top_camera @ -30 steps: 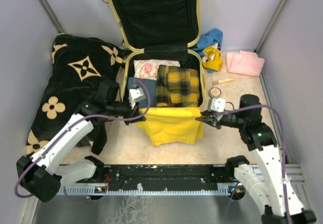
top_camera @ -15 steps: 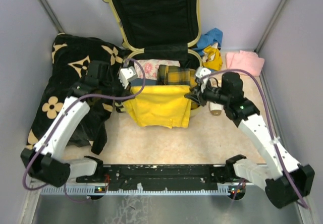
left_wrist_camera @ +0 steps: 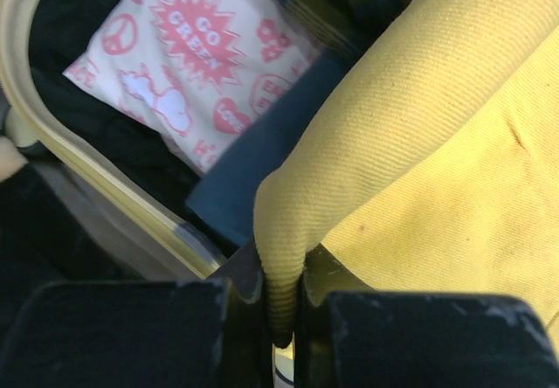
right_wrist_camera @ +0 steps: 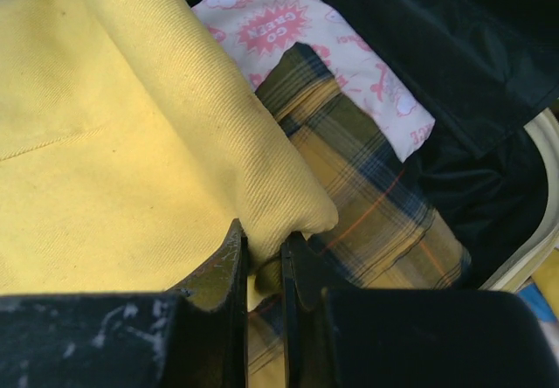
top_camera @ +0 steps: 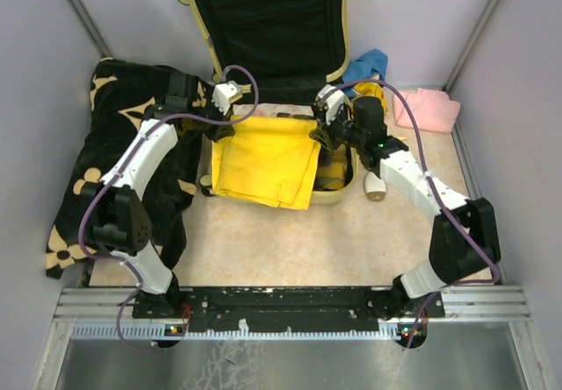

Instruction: Pack the luggage

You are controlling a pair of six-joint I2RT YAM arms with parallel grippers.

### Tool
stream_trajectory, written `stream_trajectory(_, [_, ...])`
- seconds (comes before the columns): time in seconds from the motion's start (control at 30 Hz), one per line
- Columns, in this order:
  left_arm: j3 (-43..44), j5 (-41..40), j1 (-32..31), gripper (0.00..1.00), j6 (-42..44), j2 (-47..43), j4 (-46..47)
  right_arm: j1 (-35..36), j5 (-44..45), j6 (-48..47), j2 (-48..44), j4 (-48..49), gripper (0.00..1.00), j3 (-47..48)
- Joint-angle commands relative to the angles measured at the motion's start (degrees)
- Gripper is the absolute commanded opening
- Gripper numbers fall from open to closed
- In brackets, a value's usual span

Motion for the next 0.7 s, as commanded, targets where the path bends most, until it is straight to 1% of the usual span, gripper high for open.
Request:
stream_trajectory(0.0, [4.3, -2.8, 2.2, 0.00, 0.3, 2.0, 11.8, -1.0, 5.6, -2.8, 4.8, 7.4, 0.00, 7.4])
stream_trajectory(0.27, [7.4, -2.0, 2.3, 0.00, -3.9, 9.2, 15.6, -2.3, 5.6, -5.0, 14.2, 10.2, 0.00, 10.2])
stream_trajectory(0.5, [8.0, -0.8, 2.3, 0.00, -4.8, 12.0, 15.1, -3.9, 4.3, -7.3, 17.4, 8.3, 0.00, 11.0])
stream_trajectory(0.53, [8.1, -1.0, 2.3, 0.00, -5.0, 12.4, 14.9, -4.0, 3.9, -7.3, 17.8, 7.8, 0.02, 11.4])
stream_trajectory(0.6, [9.0, -0.5, 2.4, 0.02, -5.4, 13.0, 13.5, -4.1, 3.7, -7.2, 18.6, 6.2, 0.18, 12.7])
stream_trajectory(0.63, [10.0, -0.3, 2.4, 0.08, -5.7, 13.3, 12.5, -4.1, 3.6, -6.9, 18.8, 5.1, 0.25, 13.7])
stream_trajectory(0.67, [11.2, -0.3, 2.4, 0.17, -6.3, 13.4, 11.7, -4.3, 3.5, -6.4, 18.6, 3.8, 0.34, 14.7])
